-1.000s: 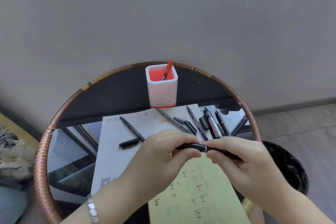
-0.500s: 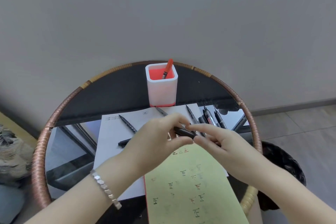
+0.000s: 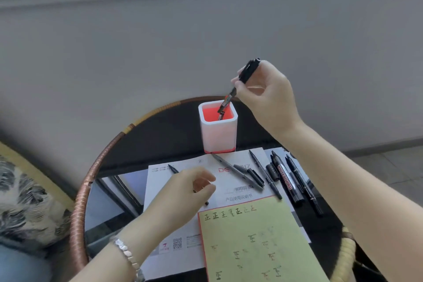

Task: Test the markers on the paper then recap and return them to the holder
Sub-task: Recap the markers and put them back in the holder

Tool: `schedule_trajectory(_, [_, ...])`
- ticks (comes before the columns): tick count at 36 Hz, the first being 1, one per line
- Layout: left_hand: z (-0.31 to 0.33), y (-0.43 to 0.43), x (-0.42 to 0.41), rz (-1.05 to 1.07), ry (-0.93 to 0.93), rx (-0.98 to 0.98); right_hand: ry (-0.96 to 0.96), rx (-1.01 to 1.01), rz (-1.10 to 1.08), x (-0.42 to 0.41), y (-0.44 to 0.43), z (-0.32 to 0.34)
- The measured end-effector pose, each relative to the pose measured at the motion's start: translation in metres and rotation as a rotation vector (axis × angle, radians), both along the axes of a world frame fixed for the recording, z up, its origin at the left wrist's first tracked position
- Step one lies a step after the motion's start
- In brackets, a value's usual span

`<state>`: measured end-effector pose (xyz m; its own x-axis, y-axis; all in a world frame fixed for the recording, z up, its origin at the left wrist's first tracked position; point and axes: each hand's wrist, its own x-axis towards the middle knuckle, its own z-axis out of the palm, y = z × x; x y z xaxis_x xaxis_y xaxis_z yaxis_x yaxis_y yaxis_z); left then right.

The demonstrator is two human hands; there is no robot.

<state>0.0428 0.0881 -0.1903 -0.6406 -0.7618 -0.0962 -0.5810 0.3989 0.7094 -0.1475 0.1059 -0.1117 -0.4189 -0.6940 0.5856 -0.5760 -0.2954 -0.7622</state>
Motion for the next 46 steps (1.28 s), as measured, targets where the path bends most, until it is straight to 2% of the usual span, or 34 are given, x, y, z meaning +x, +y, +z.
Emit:
schedule_trajectory(4, [0.0, 0.004, 0.001, 0.002, 0.003, 0.012, 0.009, 0.009, -0.053, -0.002, -0.024, -0.019])
schedule_trajectory(11, [-0.001, 0.01, -0.005, -0.024, 0.01, 0.029, 0.298, 0.192, -0.094, -0.004, -0.037, -0.06])
schedule_trajectory(17, [-0.002, 0.012, -0.012, -0.042, 0.023, 0.016, 0.433, 0.215, -0.078, -0.015, -0.015, -0.066])
schedule_trajectory(20, [-0.003, 0.013, -0.016, -0.052, 0.018, 0.014, 0.385, 0.244, -0.122, -0.033, 0.013, -0.068])
schedule_trajectory(22, [-0.005, 0.014, -0.021, -0.057, 0.015, 0.011, 0.354, 0.344, -0.192, -0.048, 0.036, -0.073])
schedule_trajectory(27, [-0.011, 0.019, -0.04, -0.085, 0.005, 0.02, 0.263, 0.869, -0.3, -0.077, 0.088, -0.091])
schedule_trajectory(30, [-0.012, 0.024, -0.056, -0.119, -0.005, 0.007, 0.242, 1.027, -0.281, -0.079, 0.102, -0.104])
schedule_trajectory(36, [-0.013, 0.036, -0.085, -0.165, 0.028, -0.048, 0.183, 1.027, -0.266, -0.076, 0.108, -0.111])
schedule_trajectory(41, [-0.017, 0.038, -0.115, -0.225, 0.008, -0.207, 0.177, 1.073, -0.269, -0.079, 0.111, -0.11])
schedule_trajectory(46, [-0.023, 0.038, -0.149, -0.312, -0.195, -0.422, 0.04, 1.0, -0.322, -0.089, 0.125, -0.11])
